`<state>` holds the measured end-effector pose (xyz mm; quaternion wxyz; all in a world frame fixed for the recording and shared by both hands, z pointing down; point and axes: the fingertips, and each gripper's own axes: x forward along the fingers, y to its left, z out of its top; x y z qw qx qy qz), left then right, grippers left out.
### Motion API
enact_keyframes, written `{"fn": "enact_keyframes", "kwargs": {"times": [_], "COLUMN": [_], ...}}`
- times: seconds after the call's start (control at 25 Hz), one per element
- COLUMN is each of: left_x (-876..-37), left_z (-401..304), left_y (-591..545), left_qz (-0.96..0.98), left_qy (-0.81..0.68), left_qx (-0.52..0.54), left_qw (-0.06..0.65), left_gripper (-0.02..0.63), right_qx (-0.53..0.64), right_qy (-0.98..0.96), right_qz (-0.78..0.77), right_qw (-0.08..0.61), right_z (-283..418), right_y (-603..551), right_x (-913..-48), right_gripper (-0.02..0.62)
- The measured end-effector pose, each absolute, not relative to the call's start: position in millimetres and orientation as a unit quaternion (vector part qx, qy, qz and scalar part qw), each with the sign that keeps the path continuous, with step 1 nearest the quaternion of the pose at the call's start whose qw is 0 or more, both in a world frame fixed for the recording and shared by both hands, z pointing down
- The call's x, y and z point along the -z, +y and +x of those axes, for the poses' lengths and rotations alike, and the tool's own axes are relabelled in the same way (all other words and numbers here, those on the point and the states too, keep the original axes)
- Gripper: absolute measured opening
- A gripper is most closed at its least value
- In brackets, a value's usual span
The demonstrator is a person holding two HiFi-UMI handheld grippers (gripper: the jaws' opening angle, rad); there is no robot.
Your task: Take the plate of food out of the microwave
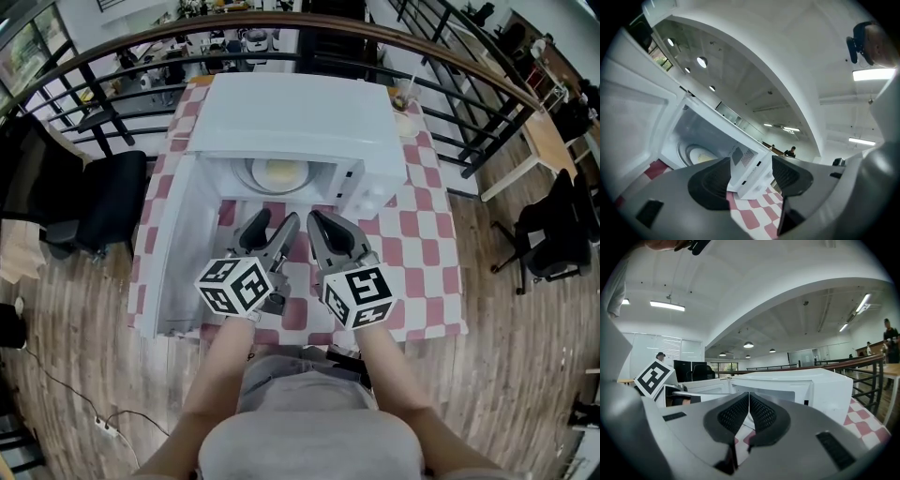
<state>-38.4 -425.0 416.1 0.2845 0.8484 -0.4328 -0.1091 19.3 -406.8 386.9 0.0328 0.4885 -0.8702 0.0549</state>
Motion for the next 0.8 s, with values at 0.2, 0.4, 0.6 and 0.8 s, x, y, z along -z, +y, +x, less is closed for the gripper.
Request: {"fn": "enact_keyframes", "kwargs": {"times": [0.2, 0.4, 0.6, 0.8], "left_x": [-441, -471, -490, -516], "left_z": [-41, -50, -52, -54], "left_y": [-441, -463, -483, -502], "left_qz": [0.816, 0.783, 0.748, 0.712], "left_qy": [-0.435, -0.443, -0.440, -0.437], "left_qx": [0.158, 0.176, 0.206, 0.224], "left_qw": [0.348, 0.400, 0.453, 0.502], "left_gripper": [0.258, 0.256, 0.256, 0.256], "right_qx": [-0.069, -0.085, -0.075, -0.083], "right_qy": [-0.867, -0.863, -0.868, -0.863], "right_qz": [0.493, 0.497, 0.489, 0.494], "right_qw": [0.033, 0.035, 0.053, 0.058], "right_z": [21, 21, 12, 12], "right_y": [-417, -427, -439, -453], "right_x": [-408, -424, -434, -446], "right_gripper": [0.028, 0.028, 0.028, 0.028]}}
